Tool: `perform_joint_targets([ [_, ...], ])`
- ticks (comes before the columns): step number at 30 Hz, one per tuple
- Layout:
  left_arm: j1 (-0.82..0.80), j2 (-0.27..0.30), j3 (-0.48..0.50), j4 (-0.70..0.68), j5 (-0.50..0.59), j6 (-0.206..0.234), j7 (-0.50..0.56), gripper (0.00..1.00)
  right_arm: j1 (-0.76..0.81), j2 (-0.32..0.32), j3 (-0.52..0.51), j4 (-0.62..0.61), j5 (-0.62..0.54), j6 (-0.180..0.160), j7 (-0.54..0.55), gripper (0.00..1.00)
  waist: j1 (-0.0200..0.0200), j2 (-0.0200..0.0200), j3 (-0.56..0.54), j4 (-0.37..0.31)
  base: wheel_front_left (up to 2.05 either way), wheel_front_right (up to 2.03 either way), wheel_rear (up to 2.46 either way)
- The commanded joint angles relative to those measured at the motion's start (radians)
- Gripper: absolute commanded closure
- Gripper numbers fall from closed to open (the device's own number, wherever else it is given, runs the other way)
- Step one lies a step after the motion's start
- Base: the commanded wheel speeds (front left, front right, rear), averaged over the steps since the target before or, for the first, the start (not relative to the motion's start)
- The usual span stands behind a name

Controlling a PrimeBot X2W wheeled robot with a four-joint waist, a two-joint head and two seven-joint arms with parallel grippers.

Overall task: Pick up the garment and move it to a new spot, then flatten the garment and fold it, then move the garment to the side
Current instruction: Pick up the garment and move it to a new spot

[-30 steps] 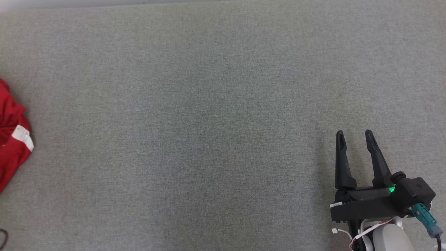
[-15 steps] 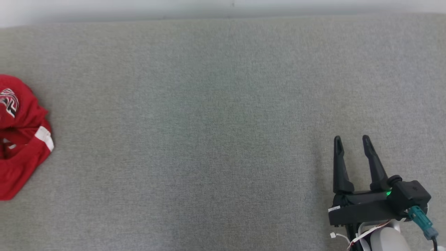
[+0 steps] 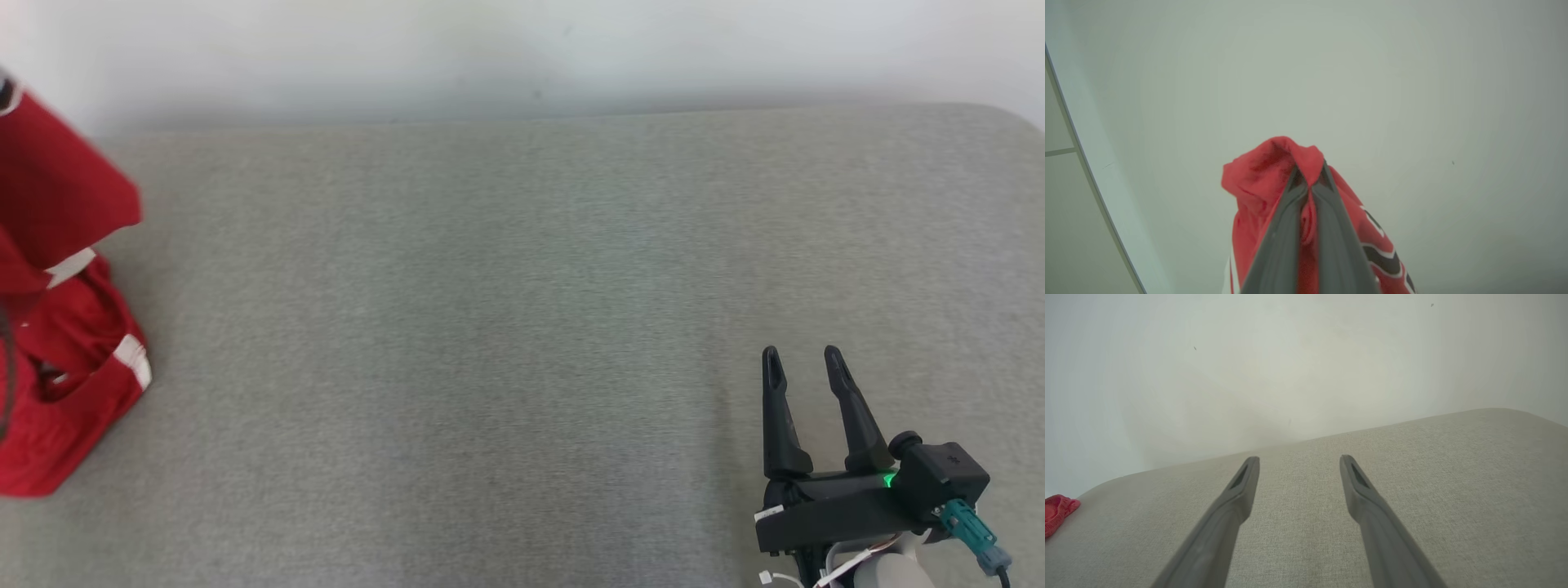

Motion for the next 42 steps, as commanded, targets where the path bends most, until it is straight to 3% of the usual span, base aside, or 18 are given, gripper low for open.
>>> perform_joint_targets([
  [1,-0.016,-0.014,-0.015,-0.022,0.011,-0.002,0.008,1.00,0.012,0.002,0.003,0.004,0.010,-0.002,-0.001,0.00,0.0002,0.0001,-0.022,-0.036,0.00,0.00,0.00],
  [10,-0.099,-0.109,-0.153,-0.135,0.008,-0.018,0.054,1.00,0.012,0.002,0.021,0.015,0.040,-0.002,-0.001,0.00,0.0002,0.0001,-0.042,-0.166,0.00,0.00,0.00],
  [23,-0.090,-0.342,-0.382,-0.083,-0.015,-0.031,0.045,1.00,-0.001,0.002,0.022,0.021,0.064,-0.002,-0.001,0.00,0.0002,0.0001,-0.004,-0.309,0.00,0.00,0.00],
  [32,0.100,-0.409,-0.436,0.067,-0.048,0.007,-0.025,1.00,-0.013,0.002,0.024,0.023,0.070,-0.002,-0.001,0.00,0.0002,0.0001,0.022,-0.335,0.00,0.00,0.00],
  [41,0.282,-0.450,-0.494,0.279,-0.087,0.026,-0.080,1.00,-0.023,0.002,0.018,0.034,0.050,-0.002,-0.001,0.00,0.0002,0.0001,0.033,-0.297,0.00,0.00,0.00],
  [42,0.279,-0.453,-0.502,0.291,-0.086,0.025,-0.094,0.76,-0.026,0.002,0.017,0.033,0.049,-0.002,-0.001,0.00,0.0002,0.0001,0.032,-0.289,0.00,0.00,0.00],
])
